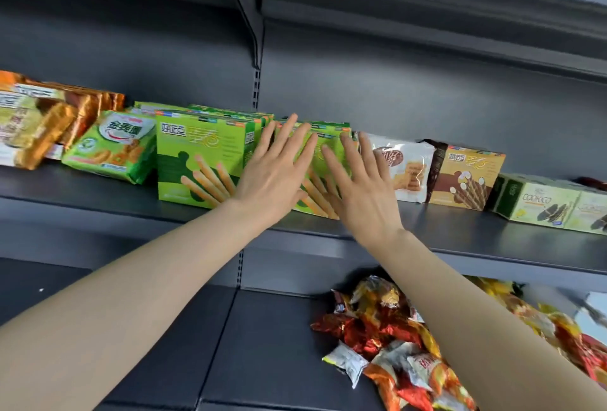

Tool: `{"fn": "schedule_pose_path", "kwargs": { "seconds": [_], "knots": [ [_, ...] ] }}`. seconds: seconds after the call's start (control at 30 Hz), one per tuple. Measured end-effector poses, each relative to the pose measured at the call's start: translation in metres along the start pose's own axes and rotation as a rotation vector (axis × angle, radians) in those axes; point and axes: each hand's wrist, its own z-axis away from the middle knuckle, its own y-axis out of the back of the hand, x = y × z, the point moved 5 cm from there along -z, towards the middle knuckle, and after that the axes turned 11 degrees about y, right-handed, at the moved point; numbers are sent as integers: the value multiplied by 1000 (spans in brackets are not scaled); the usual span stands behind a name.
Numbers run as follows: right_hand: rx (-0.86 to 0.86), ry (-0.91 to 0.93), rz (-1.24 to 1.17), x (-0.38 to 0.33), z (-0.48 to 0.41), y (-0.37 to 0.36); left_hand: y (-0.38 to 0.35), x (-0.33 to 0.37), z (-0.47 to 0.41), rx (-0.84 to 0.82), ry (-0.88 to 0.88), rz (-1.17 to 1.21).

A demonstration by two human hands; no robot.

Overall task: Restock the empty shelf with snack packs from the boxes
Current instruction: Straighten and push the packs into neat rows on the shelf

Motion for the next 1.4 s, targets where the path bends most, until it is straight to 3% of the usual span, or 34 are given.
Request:
{"fn": "schedule_pose_path", "kwargs": {
  "seconds": [0.17,0.33,0.5,0.7,0.93,1.0,1.07,1.23,1.4],
  "knots": [
    [-58,26,30,-18,-7,-14,-12,-10,6,-21,-17,41],
    [-186,-7,38,-7,-7,-41,-40,6,-4,-242,95,56],
    [-131,5,26,7,-13,-64,-64,2,-19,-241,224,118],
    [-163,41,22,25,-26,-94,-90,2,-36,-270,233,149],
    [-34,87,54,37,-36,-82,-98,2,-54,-233,215,91],
    [34,44,-10,51,-43,-75,-91,-3,-62,-164,193,93],
    [52,-46,-128,72,-56,-71,-86,-8,-75,-205,202,105],
    [-374,-133,-397,97,-81,-92,-80,-18,-107,-527,363,238],
    [-307,-182,-390,108,-82,-91,-82,-17,-116,-588,381,320]
  ]
}}
